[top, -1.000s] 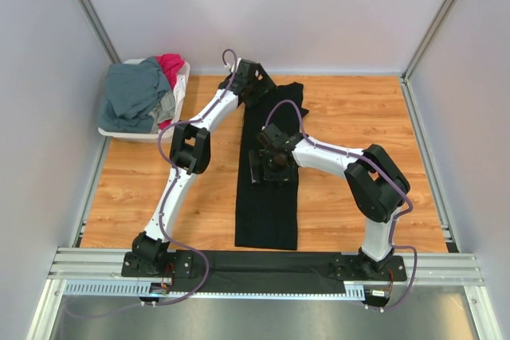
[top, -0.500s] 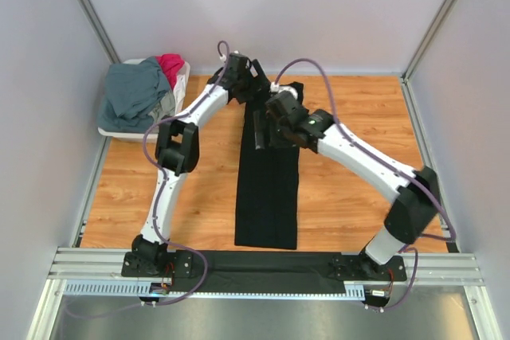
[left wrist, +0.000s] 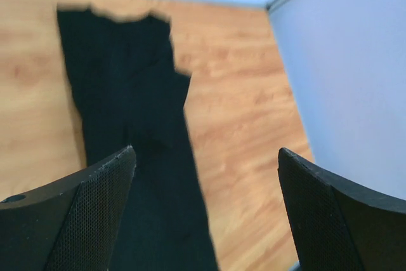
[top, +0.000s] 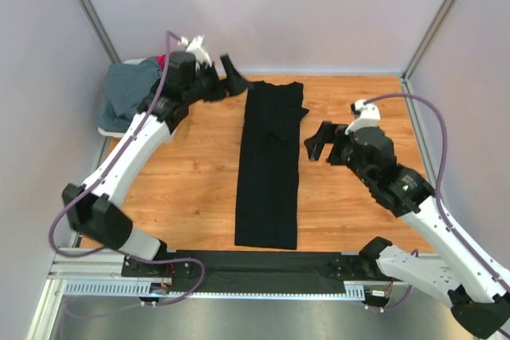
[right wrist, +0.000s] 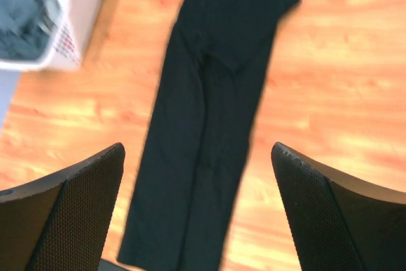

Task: Fold and stack the t-shirts
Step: Fold the tshirt

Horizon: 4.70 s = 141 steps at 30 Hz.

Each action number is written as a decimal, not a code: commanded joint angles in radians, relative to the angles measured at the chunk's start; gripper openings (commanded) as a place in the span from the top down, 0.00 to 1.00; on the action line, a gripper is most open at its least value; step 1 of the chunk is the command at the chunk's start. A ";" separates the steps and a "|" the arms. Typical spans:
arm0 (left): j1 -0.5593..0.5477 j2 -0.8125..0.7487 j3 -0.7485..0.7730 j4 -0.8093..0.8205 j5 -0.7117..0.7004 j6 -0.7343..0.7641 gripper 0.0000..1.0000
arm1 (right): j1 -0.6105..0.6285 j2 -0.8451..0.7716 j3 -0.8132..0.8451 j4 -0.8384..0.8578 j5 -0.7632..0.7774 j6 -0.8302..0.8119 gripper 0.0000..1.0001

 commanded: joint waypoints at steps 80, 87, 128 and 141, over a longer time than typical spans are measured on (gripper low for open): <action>-0.112 -0.110 -0.749 -0.185 0.009 0.105 0.02 | -0.315 1.416 1.004 -0.018 0.028 -0.221 0.93; -0.109 -0.119 -0.768 -0.172 0.019 0.101 0.02 | -0.304 1.419 1.028 -0.015 -0.056 -0.211 0.97; -0.091 -0.112 -0.748 -0.175 0.035 0.098 0.02 | -0.422 1.298 0.961 0.024 -0.202 -0.117 0.77; -0.091 -0.116 -0.752 -0.176 0.026 0.088 0.02 | -0.404 1.371 0.912 0.162 -0.477 -0.083 0.90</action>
